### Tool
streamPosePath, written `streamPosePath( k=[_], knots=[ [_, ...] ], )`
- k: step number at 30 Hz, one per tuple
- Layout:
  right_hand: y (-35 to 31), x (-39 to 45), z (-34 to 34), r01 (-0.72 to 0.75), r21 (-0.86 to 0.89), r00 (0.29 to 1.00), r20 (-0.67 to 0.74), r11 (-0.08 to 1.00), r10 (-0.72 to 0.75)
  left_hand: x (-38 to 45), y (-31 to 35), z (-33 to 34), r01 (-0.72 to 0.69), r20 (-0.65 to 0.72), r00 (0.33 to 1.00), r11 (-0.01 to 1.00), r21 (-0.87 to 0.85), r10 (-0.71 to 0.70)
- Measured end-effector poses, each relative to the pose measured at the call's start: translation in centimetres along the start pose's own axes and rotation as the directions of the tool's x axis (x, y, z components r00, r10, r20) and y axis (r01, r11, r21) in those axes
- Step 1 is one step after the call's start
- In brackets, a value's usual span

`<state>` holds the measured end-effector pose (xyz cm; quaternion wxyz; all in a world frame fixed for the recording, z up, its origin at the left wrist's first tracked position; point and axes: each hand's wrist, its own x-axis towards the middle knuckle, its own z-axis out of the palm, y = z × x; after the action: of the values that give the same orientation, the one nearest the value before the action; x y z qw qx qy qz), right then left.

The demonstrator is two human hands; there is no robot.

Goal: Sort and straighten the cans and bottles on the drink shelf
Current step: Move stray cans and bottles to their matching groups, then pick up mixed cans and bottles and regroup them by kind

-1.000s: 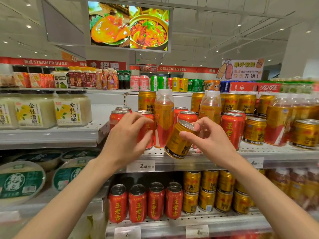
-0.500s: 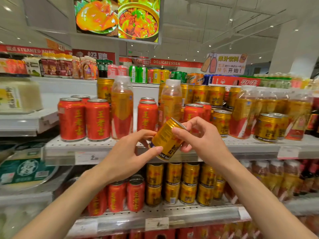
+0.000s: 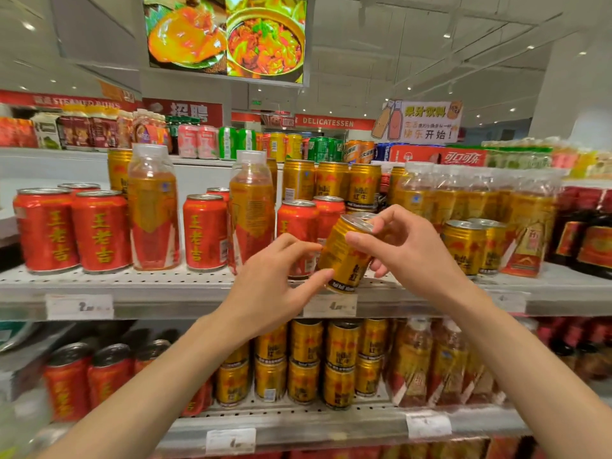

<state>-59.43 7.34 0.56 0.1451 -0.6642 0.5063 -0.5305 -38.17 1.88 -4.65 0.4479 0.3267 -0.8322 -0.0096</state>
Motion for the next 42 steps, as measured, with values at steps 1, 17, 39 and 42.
streamPosePath(
  k=[1, 17, 39, 42],
  knots=[
    [0.5, 0.4, -0.3, -0.001, -0.04, 1.0, -0.011, 0.999, 0.0, 0.4, 0.2, 0.1, -0.002, -0.026, 1.0, 1.0, 0.029, 0.003],
    [4.3, 2.1, 0.2, 0.128, -0.622, 0.978, -0.05, 0.773, -0.202, 2.8, -2.1, -1.7, 0.003, -0.069, 0.998, 0.978, 0.208, 0.012],
    [2.0, 7.5, 1.9, 0.246, -0.698, 0.965, 0.113, 0.673, -0.235, 4.1, -2.8, -2.6, -0.025, 0.008, 1.0, 0.973, 0.228, 0.024],
    [1.2, 9.3, 2.6, 0.21, -0.683, 0.978, 0.161, 0.699, -0.136, 4.0, -2.9, -2.7, -0.033, 0.001, 0.999, 0.973, 0.227, 0.034]
  ],
)
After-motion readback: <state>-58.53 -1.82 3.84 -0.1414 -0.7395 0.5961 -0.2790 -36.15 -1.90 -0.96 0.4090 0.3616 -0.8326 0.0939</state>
